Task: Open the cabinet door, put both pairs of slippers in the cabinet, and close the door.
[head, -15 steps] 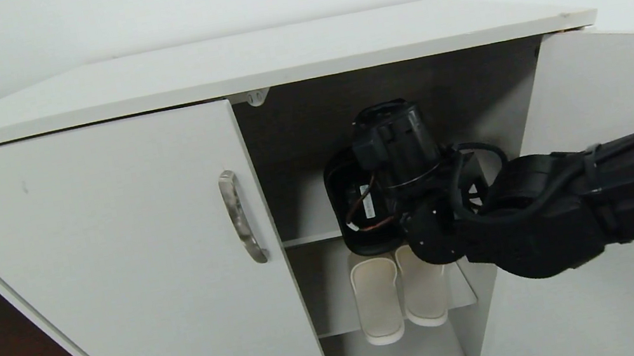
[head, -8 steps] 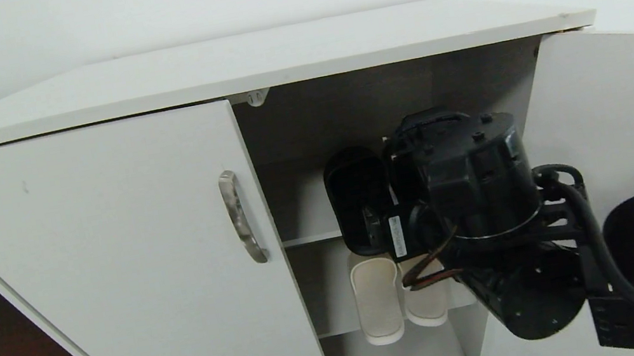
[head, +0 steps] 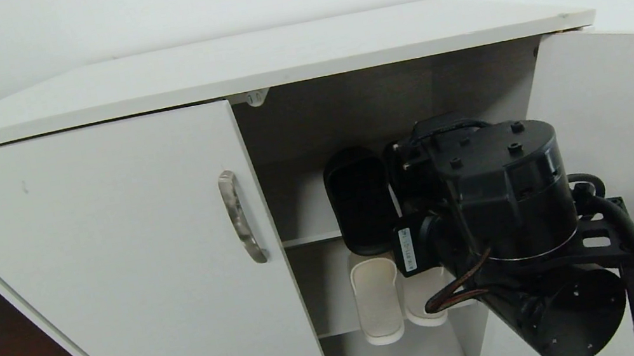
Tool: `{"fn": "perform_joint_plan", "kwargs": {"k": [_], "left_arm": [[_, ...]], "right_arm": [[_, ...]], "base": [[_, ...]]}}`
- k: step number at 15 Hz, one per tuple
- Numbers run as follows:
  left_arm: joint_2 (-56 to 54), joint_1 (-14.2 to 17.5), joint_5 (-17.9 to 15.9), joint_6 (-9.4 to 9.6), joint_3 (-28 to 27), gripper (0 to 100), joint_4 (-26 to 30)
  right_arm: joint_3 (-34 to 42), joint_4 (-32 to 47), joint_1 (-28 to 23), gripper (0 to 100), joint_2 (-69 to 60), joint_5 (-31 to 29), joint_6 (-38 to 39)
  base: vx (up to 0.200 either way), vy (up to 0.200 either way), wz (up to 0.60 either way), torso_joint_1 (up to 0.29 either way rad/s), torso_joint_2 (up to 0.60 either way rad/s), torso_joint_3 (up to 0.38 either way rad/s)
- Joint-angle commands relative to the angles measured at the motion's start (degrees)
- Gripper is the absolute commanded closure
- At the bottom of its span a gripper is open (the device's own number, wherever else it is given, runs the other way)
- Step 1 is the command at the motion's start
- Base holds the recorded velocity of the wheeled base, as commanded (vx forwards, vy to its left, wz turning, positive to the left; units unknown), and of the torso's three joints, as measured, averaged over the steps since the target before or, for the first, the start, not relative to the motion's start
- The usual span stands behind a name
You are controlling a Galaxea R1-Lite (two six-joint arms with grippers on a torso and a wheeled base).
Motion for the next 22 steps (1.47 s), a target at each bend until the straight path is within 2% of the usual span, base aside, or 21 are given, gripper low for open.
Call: {"fn": "perform_joint_plan", "kwargs": {"k": [1, 7, 22], "left_arm": [[-0.01, 0.01, 0.0, -0.01, 0.0, 100, 0.0], [-0.01, 0.01, 0.0, -0.01, 0.0, 100, 0.0], [-0.01, 0.01, 0.0, -0.01, 0.0, 100, 0.0]], "right_arm": [[0.69, -1.68, 0.05, 100, 1.82, -0.05, -0.29], [0.96, -2.3, 0.05, 100, 2.17, -0.14, -0.38], [1.92, -2.3, 0.05, 100, 2.08, -0.32, -0.73]], "base": [[0.0, 0.0, 0.0, 0.0, 0.0, 0.0], [0.0, 0.0, 0.0, 0.0, 0.0, 0.0], [-0.2, 0.0, 0.0, 0.002, 0.0, 0.003]]}}
